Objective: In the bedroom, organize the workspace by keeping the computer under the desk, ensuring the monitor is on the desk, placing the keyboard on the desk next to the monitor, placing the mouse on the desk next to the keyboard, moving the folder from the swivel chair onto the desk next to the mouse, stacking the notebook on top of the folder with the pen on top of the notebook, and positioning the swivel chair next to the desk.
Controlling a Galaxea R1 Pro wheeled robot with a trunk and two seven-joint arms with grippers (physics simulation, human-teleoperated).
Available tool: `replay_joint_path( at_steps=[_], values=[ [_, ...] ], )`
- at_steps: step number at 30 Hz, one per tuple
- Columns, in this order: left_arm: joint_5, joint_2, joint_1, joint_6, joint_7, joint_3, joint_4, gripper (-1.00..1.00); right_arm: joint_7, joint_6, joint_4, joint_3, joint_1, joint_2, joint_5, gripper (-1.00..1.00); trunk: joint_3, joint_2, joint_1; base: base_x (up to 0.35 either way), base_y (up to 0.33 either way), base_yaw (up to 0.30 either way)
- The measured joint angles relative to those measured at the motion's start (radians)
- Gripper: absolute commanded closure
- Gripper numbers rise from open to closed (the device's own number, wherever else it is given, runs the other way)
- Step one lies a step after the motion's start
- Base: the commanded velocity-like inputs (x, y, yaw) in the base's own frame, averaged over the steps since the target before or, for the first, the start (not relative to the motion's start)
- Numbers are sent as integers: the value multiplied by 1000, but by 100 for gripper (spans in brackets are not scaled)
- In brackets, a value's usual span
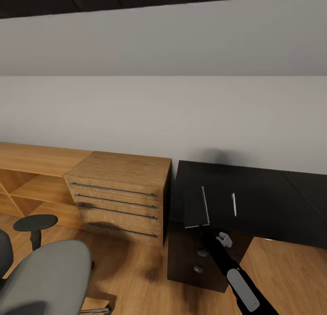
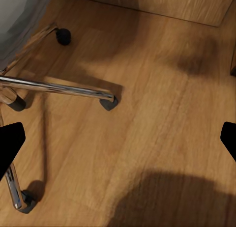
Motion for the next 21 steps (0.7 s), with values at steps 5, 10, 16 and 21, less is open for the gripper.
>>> replay_joint_path(
  at_steps=[5,10,16,21],
  values=[
    [0,0,0,0,1,0,0,-100,0,0,0,0,0,0,0,100,16,35,-19,0,0,0],
    [0,0,0,0,1,0,0,-100,1,0,0,0,0,-1,0,100,31,70,-38,0,0,0],
    [0,0,0,0,1,0,0,-100,1,0,-1,0,0,-1,0,100,50,112,-61,0,0,0],
    [0,0,0,1,1,0,0,-100,-3,2,-27,2,0,-9,1,100,66,147,-81,0,0,0]
  ],
)
